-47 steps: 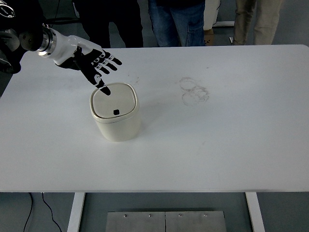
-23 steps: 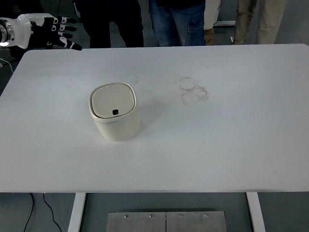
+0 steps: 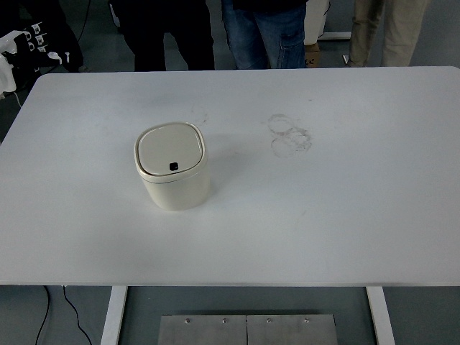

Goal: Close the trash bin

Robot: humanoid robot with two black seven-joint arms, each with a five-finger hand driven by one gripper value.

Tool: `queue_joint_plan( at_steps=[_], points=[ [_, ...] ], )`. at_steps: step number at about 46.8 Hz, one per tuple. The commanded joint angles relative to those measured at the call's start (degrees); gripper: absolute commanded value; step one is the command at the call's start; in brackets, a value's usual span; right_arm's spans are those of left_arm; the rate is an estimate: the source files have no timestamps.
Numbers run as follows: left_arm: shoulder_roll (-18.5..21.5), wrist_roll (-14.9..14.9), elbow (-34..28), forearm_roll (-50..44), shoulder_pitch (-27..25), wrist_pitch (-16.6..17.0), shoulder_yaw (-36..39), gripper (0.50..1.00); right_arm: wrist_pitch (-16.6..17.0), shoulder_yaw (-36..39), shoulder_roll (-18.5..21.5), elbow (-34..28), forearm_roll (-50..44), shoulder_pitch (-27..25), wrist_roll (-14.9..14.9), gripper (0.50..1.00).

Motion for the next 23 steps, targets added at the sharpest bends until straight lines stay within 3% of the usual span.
queue_joint_plan(
  at_steps=[1, 10, 23],
  points=[
    [-0.9, -0.3, 0.0, -0.1, 5.0, 0.1, -8.1, 1.0, 0.0, -0.1, 0.0, 0.0, 0.0, 0.0, 0.0, 0.991],
    [-7.4, -0.3, 1.1, 0.0, 16.3, 0.2, -30.3, 1.0, 0.1, 0.0, 0.0, 0.0, 0.0, 0.0, 0.0, 0.989],
    [-12.3, -0.4, 1.8, -0.1, 22.6, -1.0, -40.7, 1.0, 0.1, 0.0, 0.0, 0.0, 0.0, 0.0, 0.0, 0.989]
  ],
)
